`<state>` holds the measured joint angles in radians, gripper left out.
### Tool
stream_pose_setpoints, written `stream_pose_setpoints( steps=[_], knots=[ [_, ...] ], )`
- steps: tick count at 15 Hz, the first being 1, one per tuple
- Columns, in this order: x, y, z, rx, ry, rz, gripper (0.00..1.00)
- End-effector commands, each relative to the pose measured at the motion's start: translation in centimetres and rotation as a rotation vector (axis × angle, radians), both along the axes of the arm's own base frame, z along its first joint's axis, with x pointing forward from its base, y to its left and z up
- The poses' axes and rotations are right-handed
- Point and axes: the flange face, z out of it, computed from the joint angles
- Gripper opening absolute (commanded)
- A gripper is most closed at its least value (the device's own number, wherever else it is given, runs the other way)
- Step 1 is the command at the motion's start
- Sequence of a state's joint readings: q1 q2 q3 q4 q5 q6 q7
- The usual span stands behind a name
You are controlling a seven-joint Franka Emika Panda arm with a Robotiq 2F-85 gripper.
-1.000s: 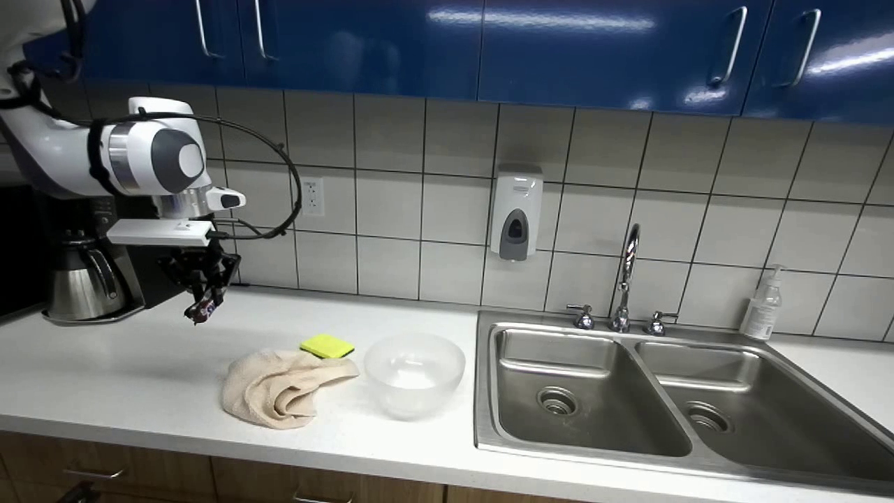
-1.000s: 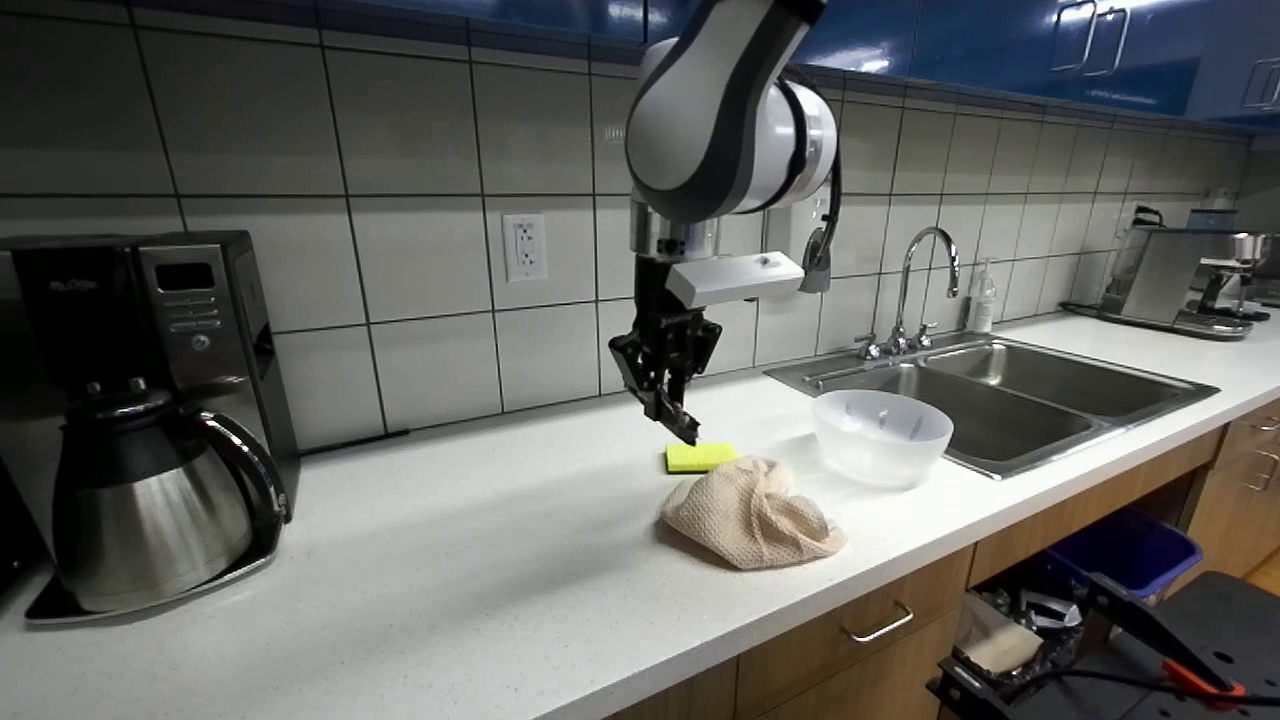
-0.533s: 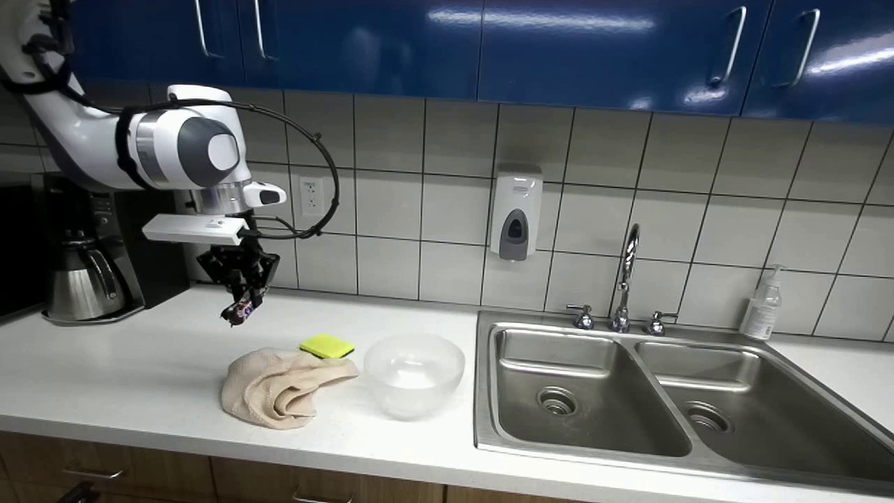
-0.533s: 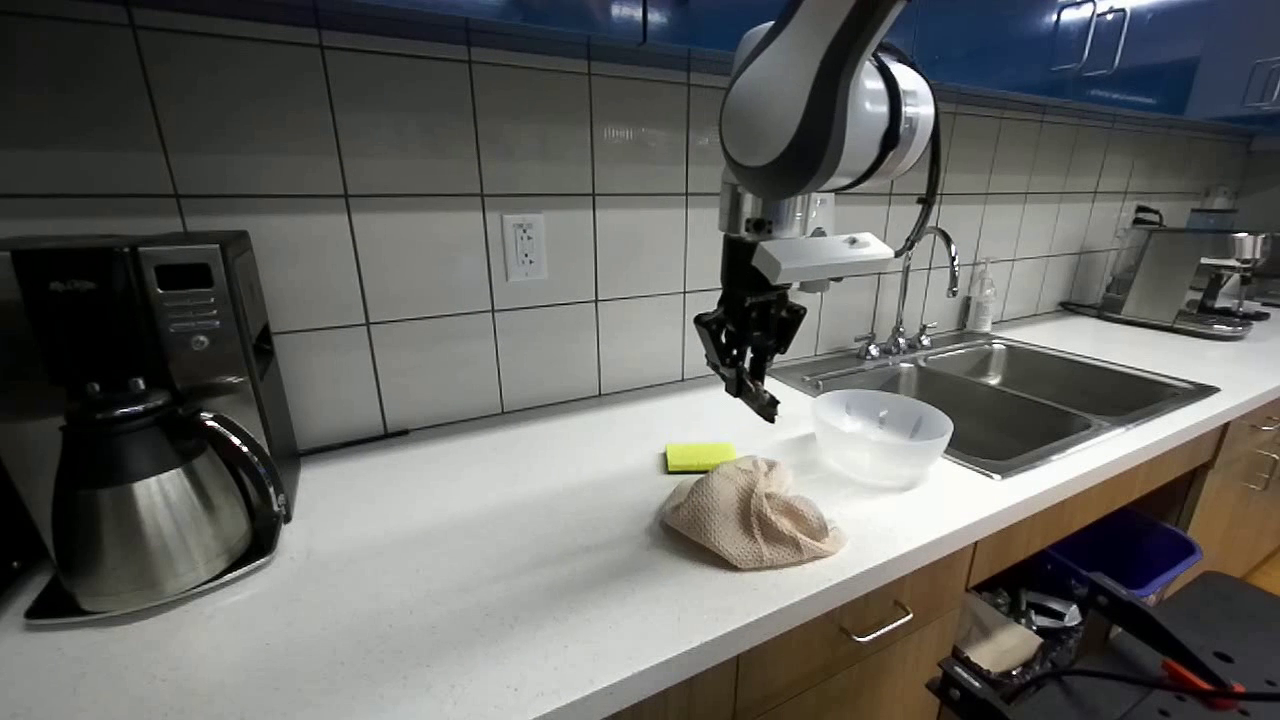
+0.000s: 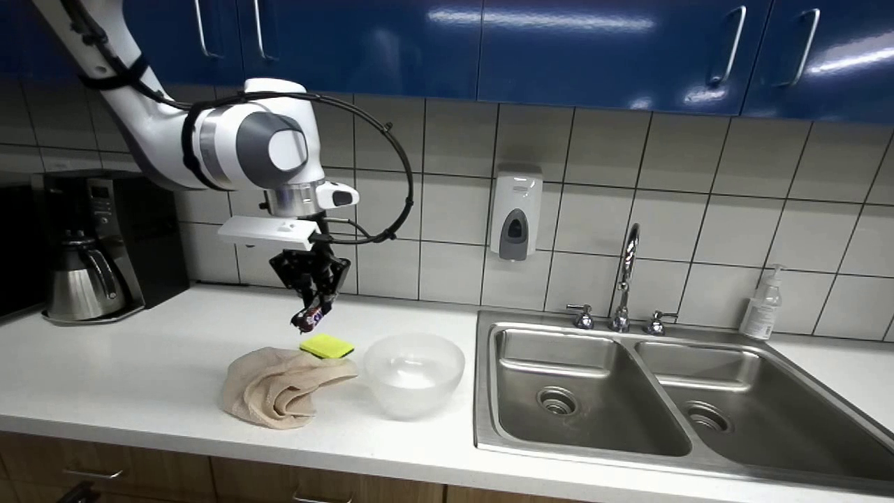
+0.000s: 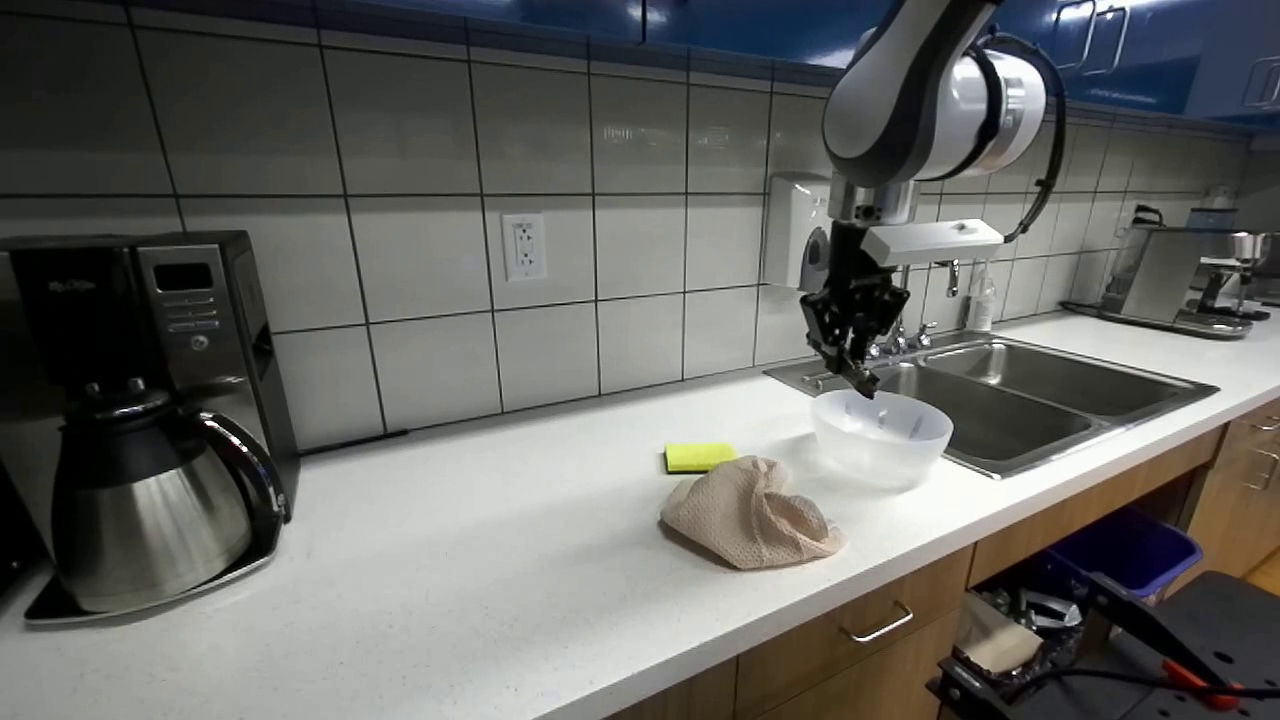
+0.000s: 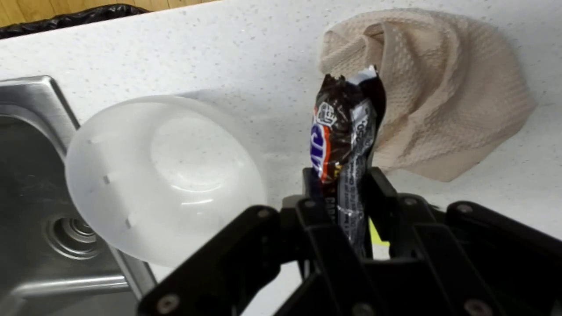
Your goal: Put the candy bar into the bowl
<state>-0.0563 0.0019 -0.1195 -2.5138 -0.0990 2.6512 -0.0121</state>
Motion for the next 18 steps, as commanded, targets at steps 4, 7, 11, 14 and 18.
stream_pose_setpoints(
  steps=[4, 7, 11, 14, 18],
  knots=[
    [0.0, -7.9, -0.1, -0.03, -0.028, -0.036, 0.07],
    [1.0, -10.4, -1.0, -0.043, -0.026, -0.055, 0.07],
    [3.3, -12.8, -2.8, -0.056, -0.02, -0.071, 0.07],
    [5.4, -14.2, -4.3, -0.049, -0.011, -0.089, 0.07],
    [7.7, -15.7, -6.7, -0.037, 0.013, -0.107, 0.07]
  ],
)
